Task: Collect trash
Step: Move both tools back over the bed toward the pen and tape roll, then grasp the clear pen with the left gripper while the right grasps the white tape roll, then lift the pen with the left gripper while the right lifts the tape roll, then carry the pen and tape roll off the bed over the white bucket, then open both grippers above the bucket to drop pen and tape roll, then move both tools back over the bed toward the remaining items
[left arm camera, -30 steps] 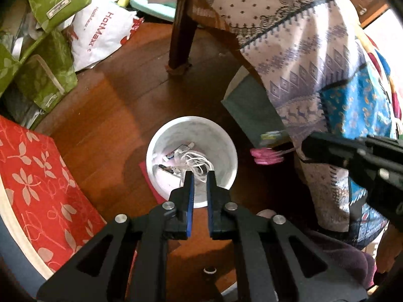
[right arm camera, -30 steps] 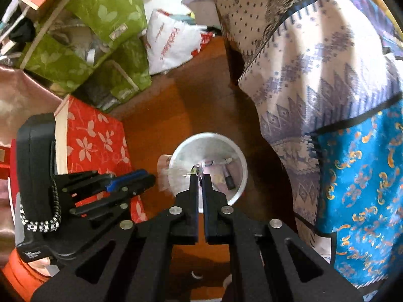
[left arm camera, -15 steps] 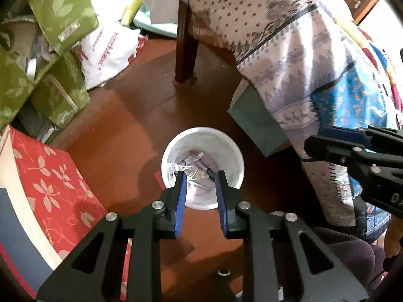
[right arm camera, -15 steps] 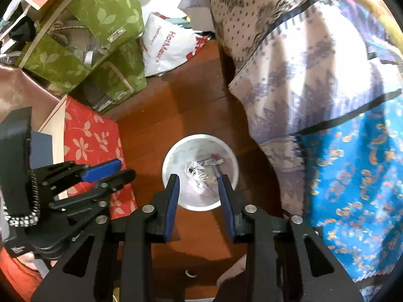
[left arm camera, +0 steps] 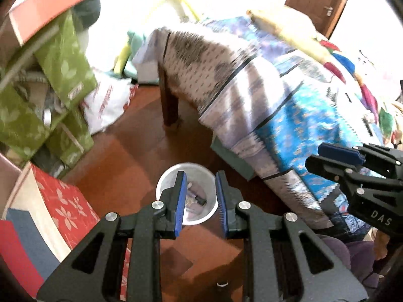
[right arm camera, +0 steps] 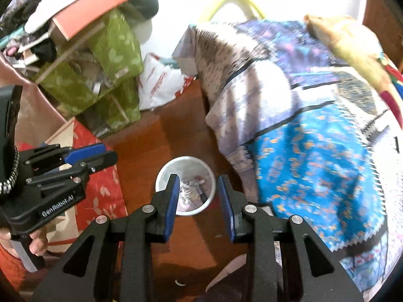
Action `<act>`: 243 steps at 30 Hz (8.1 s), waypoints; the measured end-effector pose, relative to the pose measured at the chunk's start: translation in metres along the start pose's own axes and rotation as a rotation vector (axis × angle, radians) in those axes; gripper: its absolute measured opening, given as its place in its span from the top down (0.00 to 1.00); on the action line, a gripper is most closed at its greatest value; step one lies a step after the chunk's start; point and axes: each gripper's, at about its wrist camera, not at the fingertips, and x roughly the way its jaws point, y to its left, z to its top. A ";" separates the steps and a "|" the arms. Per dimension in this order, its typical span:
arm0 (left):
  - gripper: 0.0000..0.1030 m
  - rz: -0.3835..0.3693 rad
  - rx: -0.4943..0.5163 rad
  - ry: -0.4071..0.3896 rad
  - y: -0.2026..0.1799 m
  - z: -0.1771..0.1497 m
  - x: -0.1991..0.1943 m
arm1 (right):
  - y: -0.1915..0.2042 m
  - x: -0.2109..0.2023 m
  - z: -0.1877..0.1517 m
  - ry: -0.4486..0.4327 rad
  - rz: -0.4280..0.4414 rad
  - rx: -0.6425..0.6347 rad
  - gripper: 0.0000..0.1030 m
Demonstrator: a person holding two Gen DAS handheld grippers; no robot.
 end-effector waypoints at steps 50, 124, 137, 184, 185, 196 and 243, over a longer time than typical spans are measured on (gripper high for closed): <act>0.59 -0.340 0.454 -0.096 -0.424 0.074 0.041 | -0.337 -0.213 -0.131 -0.365 -0.401 0.551 0.72; 0.93 -0.243 0.574 0.078 -0.435 0.056 0.143 | -0.350 -0.134 -0.134 -0.218 -0.336 0.487 0.67; 0.93 -0.298 0.557 -0.020 -0.424 0.061 0.069 | -0.323 -0.173 -0.130 -0.270 -0.357 0.472 0.67; 0.93 -0.138 0.213 -0.204 -0.088 0.036 -0.101 | -0.043 -0.144 -0.026 -0.317 -0.139 0.157 0.67; 0.93 -0.128 0.204 -0.197 -0.081 0.035 -0.097 | -0.040 -0.138 -0.024 -0.306 -0.132 0.154 0.67; 0.93 -0.056 0.084 -0.041 -0.010 0.009 -0.012 | -0.015 -0.039 -0.018 -0.103 -0.058 0.118 0.67; 0.78 0.048 -0.031 0.124 0.026 -0.024 0.068 | 0.002 0.064 0.006 0.119 0.123 0.083 0.61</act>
